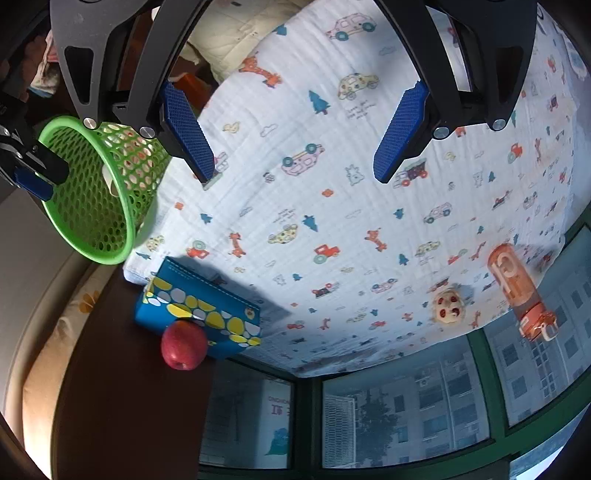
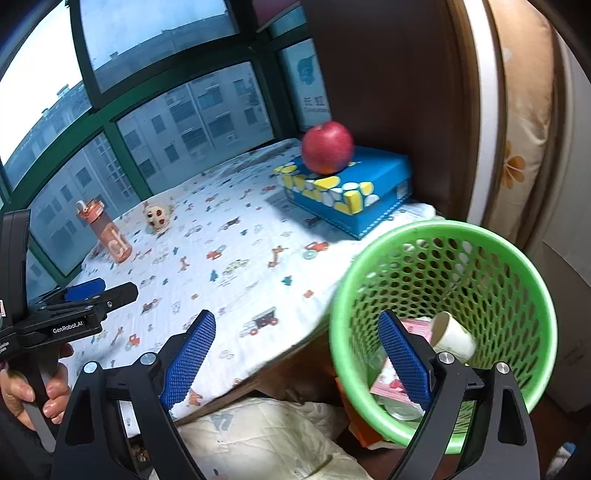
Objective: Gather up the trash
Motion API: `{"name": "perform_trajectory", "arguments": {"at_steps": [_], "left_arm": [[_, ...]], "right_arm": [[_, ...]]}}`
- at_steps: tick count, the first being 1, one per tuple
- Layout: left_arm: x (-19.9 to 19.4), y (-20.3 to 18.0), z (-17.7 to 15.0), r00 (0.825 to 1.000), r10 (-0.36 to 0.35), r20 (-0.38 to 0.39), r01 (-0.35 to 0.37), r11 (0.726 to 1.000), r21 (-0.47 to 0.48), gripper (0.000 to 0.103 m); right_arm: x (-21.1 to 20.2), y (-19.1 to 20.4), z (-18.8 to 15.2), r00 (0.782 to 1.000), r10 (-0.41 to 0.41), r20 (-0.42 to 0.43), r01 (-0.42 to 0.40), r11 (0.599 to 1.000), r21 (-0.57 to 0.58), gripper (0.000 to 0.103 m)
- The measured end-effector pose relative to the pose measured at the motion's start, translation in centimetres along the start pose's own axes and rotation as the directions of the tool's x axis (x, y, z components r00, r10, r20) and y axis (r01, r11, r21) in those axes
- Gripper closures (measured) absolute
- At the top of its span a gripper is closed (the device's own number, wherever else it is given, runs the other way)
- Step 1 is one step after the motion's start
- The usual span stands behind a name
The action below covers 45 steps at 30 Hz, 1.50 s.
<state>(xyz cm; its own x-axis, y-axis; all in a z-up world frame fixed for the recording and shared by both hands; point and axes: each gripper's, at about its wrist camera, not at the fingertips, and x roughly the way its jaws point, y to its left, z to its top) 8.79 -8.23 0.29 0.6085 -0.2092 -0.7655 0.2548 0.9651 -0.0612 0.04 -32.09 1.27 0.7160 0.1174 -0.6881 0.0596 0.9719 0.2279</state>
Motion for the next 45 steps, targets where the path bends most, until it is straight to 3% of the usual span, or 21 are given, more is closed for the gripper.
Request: {"name": "perform_trajectory", "arguments": {"at_steps": [7,15,24,45], "left_arm": [[-2.0,3.5,-0.6,0.992,0.116,0.053,-0.114,0.993,-0.035,0.012],[-3.7,6.0,-1.9,0.982,0.172,0.079,-0.166,0.983,-0.076,0.010],[-5.3,7.2,-3.5,0.972,0.205,0.117,-0.188,0.973,-0.135,0.009],[-7.3,8.3,-5.8,0.961,0.238,0.141,-0.220,0.967,-0.131,0.007]], "right_arm": [[0.7,3.1,0.6,0.999,0.036,0.001,-0.036,0.998,-0.052,0.014],[1.3,5.9,0.7,0.999,0.043,0.016,-0.041,0.994,-0.105,0.013],[1.3,7.6,-0.1,0.999,0.049,0.018,-0.046,0.990,-0.134,0.013],[0.9,8.9,-1.3,0.999,0.043,0.026,-0.038,0.986,-0.165,0.012]]}}
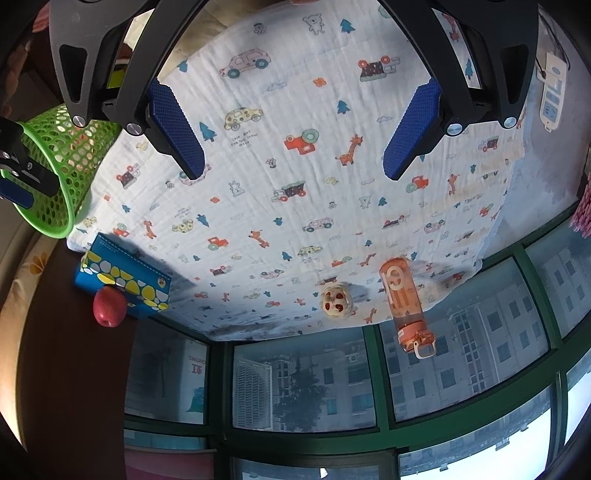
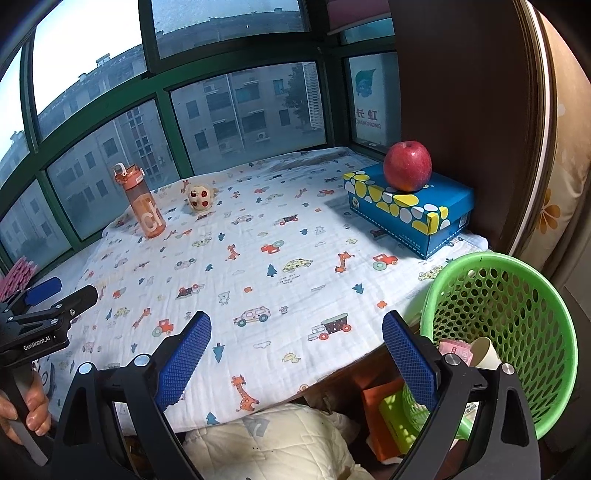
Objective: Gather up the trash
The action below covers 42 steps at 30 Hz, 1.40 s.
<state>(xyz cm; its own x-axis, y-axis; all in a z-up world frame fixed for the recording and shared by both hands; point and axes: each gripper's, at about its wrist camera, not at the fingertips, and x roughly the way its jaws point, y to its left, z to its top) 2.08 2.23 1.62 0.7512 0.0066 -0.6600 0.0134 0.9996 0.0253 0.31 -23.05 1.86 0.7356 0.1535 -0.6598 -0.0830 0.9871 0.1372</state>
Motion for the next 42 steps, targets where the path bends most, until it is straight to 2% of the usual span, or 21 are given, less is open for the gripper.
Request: {"name": "perform_trajectory", "arguments": {"at_steps": [42], "left_arm": [[-0.40,-0.20,-0.51,1.000,-0.003,0.000,0.003,1.000,0.016,0.007]], "right_arm": [[0.03,0.55,-0.30,1.000,0.014,-0.007,-0.014,1.000,-0.001,0.012]]}}
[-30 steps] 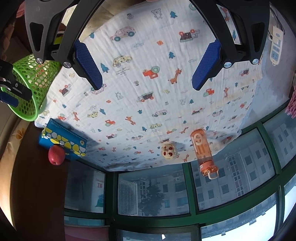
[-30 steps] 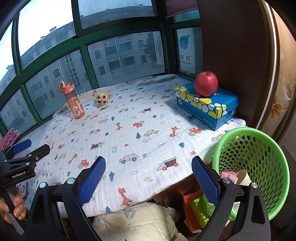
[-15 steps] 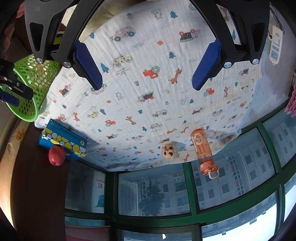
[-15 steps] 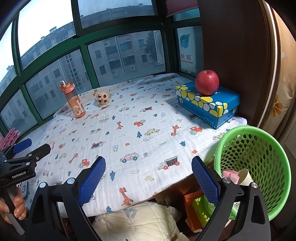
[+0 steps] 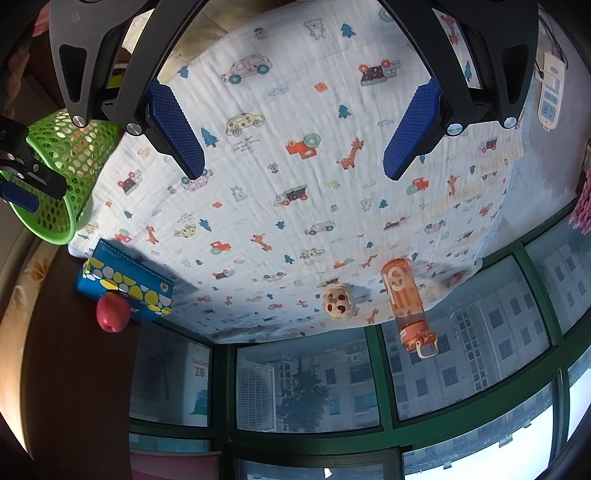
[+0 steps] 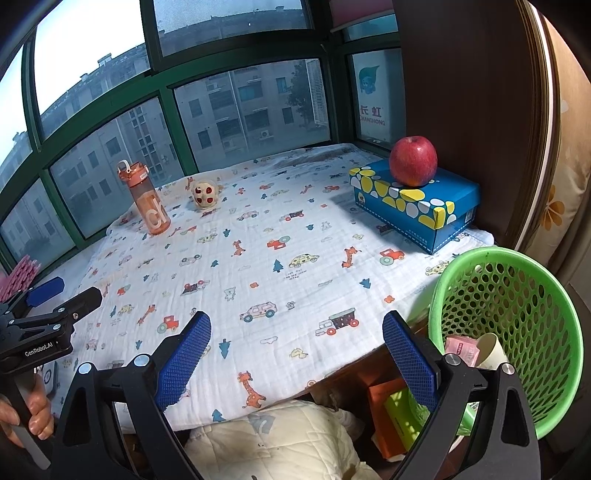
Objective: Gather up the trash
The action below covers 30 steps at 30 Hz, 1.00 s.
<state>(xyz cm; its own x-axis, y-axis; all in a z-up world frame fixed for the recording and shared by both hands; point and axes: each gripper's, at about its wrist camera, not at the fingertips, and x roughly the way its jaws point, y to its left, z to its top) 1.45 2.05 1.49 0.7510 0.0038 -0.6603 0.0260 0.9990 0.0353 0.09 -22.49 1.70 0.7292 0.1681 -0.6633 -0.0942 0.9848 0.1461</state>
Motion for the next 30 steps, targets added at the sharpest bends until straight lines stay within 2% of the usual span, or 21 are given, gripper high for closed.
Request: {"name": "perform_trajectory", "arguments": {"at_steps": [30], "left_arm": [[0.45,-0.18,-0.32,1.000,0.006,-0.002,-0.006,1.000,0.019,0.007]], "right_arm": [[0.08,-0.01,-0.23,1.000,0.004,0.001,-0.004,1.000,0.005,0.012]]}}
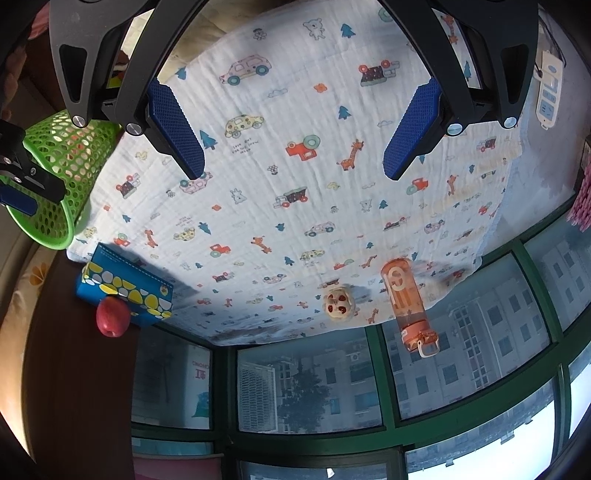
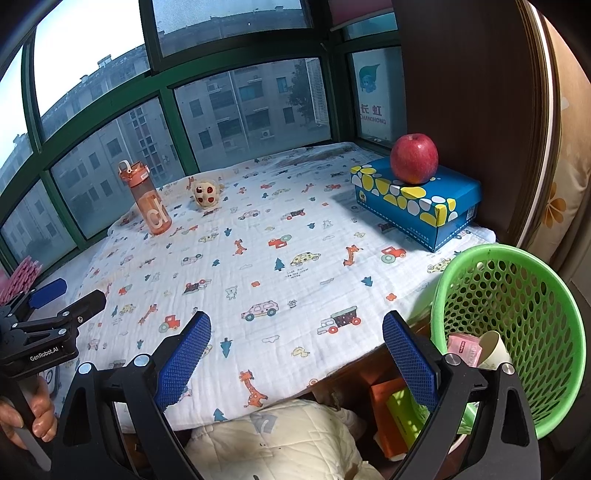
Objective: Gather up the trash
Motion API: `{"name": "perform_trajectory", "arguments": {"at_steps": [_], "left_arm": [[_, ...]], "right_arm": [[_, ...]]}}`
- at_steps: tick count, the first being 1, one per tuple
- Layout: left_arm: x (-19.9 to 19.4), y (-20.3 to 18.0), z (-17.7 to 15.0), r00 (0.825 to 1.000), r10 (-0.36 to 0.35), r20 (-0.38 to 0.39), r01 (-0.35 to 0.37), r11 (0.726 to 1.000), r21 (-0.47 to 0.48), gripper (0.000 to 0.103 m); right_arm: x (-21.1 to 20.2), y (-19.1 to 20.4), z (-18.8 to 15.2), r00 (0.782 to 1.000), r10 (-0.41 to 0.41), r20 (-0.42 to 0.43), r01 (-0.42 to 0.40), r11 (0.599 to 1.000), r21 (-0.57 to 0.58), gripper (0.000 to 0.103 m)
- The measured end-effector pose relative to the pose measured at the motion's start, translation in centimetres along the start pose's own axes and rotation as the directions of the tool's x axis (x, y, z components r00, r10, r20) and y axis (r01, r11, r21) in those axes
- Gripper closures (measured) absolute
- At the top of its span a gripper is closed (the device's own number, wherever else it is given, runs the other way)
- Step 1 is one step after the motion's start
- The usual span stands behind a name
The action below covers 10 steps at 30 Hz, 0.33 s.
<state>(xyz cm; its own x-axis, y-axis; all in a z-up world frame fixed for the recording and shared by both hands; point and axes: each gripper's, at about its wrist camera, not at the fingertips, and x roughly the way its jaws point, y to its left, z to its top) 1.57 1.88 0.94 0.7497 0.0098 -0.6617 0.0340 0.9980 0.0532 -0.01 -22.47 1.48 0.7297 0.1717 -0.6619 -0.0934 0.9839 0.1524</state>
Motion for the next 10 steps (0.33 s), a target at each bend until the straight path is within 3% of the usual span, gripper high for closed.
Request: {"name": "perform_trajectory", "arguments": {"at_steps": [10], "left_arm": [[0.25,0.26,0.05,1.000,0.003,-0.016,-0.004,1.000,-0.010,0.007]], "right_arm": [[0.00,0.10,-0.51,1.000,-0.002,-0.001,0.002,1.000,0.007,0.012]]}}
